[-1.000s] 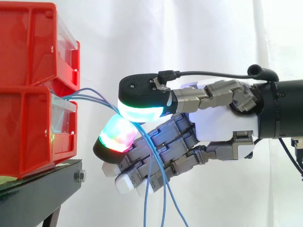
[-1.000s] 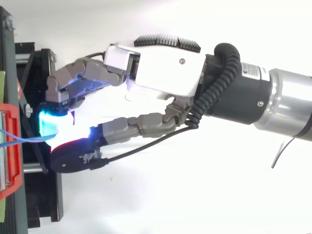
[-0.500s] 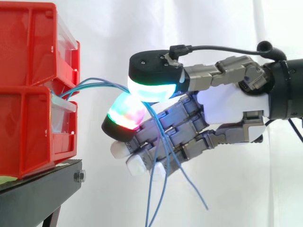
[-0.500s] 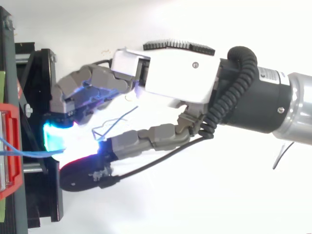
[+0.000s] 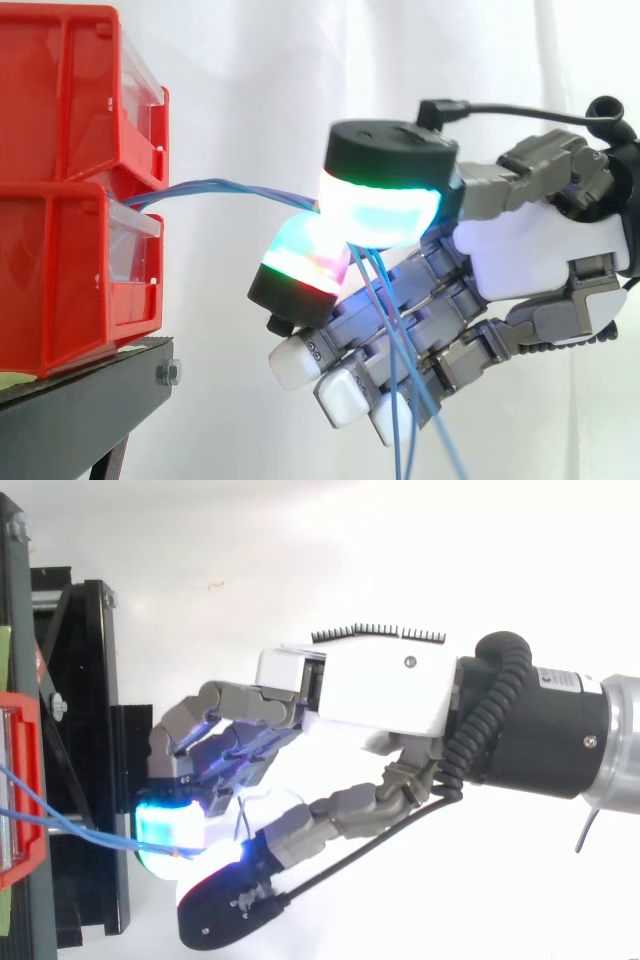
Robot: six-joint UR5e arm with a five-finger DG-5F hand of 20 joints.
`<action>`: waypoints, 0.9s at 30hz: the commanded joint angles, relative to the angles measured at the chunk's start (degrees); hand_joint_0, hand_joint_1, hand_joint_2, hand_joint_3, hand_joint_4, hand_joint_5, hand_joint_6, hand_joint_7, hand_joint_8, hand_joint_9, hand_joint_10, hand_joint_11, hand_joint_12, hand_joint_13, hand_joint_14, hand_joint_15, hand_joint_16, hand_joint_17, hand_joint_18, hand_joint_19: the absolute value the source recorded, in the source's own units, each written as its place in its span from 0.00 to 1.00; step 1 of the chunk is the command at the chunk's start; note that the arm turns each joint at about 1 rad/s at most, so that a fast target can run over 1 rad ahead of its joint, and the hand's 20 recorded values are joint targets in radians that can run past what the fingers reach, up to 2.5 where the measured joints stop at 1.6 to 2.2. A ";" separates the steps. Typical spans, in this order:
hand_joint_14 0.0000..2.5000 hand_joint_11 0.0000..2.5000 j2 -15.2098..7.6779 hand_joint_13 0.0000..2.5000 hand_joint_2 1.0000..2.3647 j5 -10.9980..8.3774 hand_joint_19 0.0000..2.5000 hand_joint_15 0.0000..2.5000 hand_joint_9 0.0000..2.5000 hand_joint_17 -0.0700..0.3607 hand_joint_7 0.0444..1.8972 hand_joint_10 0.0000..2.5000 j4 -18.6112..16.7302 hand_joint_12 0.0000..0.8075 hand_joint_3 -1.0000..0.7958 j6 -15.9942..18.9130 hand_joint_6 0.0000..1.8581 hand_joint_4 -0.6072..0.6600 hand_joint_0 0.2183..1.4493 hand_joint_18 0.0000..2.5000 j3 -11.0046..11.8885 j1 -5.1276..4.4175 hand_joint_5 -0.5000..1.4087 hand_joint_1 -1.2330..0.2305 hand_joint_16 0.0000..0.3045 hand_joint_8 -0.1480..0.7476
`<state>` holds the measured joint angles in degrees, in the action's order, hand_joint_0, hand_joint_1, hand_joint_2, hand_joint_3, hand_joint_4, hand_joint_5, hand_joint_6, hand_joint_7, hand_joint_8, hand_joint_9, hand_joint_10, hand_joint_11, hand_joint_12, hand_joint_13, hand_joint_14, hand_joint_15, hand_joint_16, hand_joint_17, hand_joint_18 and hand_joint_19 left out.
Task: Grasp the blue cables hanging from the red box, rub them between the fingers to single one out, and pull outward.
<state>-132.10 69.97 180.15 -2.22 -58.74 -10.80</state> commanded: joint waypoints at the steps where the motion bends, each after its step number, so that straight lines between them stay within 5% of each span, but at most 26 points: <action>1: 0.01 0.18 0.00 0.31 0.00 -0.10 0.22 0.21 0.29 0.42 0.49 0.00 0.64 0.50 0.28 1.25 0.50 0.64 0.39 0.28 -0.06 -0.18 0.15 0.25 0.16 0.49; 12: 0.01 0.17 0.00 0.34 0.00 -0.19 0.25 0.21 0.34 0.43 0.53 0.01 0.64 0.53 0.28 1.43 0.48 0.64 0.28 0.28 0.03 -0.45 0.17 0.39 0.17 0.51; 27: 0.01 0.17 0.00 0.33 0.00 0.08 0.25 0.22 0.34 0.47 0.53 0.01 0.64 0.57 0.28 1.43 0.47 0.66 0.20 0.30 0.29 -0.54 0.18 0.38 0.19 0.55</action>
<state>-132.09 70.01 180.81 -0.79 -58.54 -11.34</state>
